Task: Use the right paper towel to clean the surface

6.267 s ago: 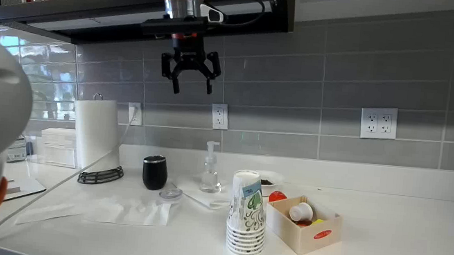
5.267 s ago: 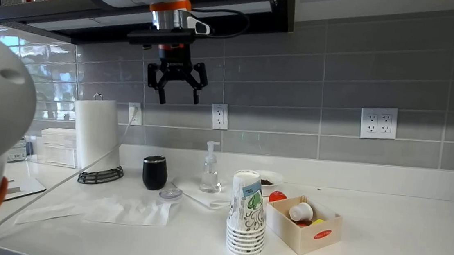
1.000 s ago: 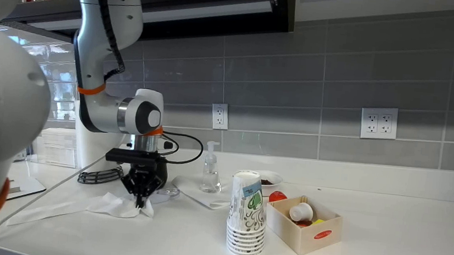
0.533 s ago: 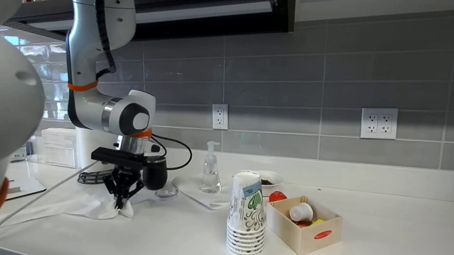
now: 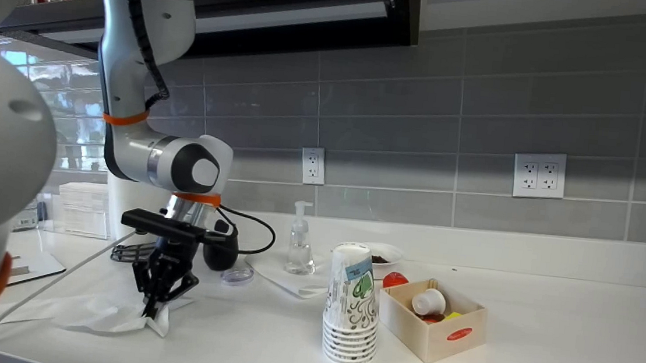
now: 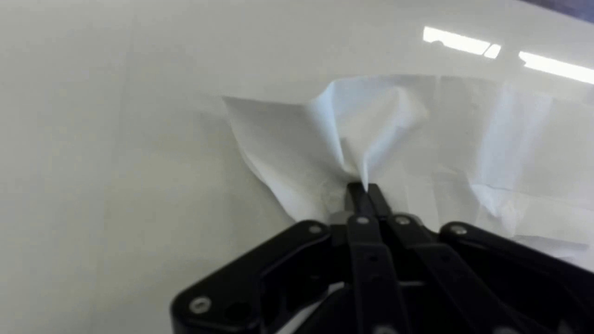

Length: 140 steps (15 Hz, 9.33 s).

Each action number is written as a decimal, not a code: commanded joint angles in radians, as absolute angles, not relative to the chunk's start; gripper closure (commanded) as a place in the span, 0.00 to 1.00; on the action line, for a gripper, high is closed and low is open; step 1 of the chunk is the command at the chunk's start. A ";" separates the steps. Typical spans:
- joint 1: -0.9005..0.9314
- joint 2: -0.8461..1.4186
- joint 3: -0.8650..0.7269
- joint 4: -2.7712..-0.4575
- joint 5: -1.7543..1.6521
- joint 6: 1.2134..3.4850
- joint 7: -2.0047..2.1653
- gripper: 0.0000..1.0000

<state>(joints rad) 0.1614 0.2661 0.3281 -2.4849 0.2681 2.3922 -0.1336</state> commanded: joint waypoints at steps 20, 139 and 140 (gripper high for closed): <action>0.123 0.234 0.307 -2.569 0.307 2.746 -0.141 1.00; 0.035 0.242 0.097 -2.558 0.000 2.668 0.204 1.00; 0.037 0.231 0.096 -2.567 0.023 2.626 0.179 1.00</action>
